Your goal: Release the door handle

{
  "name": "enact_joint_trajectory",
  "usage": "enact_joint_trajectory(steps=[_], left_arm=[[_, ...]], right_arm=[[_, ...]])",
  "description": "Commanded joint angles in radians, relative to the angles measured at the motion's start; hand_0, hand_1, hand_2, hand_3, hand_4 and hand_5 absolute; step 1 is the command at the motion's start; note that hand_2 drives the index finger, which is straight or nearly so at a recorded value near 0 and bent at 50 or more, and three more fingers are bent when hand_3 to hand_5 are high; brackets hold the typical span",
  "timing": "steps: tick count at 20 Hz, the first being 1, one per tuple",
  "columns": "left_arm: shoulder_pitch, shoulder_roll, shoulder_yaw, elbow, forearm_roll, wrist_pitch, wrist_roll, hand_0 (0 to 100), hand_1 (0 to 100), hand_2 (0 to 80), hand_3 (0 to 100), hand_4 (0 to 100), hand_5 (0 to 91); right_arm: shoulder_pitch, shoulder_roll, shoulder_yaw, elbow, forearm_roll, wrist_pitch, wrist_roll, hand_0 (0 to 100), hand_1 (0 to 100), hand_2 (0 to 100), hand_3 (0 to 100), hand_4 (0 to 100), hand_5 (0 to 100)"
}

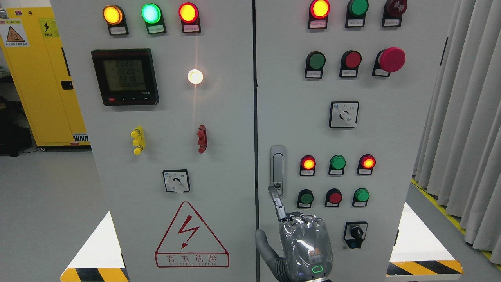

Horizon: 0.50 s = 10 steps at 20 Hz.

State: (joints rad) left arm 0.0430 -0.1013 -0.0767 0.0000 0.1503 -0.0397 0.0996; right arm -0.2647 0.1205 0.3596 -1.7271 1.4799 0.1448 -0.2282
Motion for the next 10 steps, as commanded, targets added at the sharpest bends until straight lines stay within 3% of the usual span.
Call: enact_joint_trajectory(steps=[1,10], left_arm=[[0.0,0.0,0.0,-0.015,0.0,0.0,0.0,12,56,0.0,0,0,0.0],[0.0,0.0,0.0,-0.015,0.0,0.0,0.0,12,56,0.0,0,0,0.0]], right_arm=[[-0.008,0.004,-0.002,0.058,0.005,0.007,0.001,55,45,7,100,100,100],[-0.034,0.004,-0.011,0.073,0.003,0.045,0.007,56,45,8,100,100,100]])
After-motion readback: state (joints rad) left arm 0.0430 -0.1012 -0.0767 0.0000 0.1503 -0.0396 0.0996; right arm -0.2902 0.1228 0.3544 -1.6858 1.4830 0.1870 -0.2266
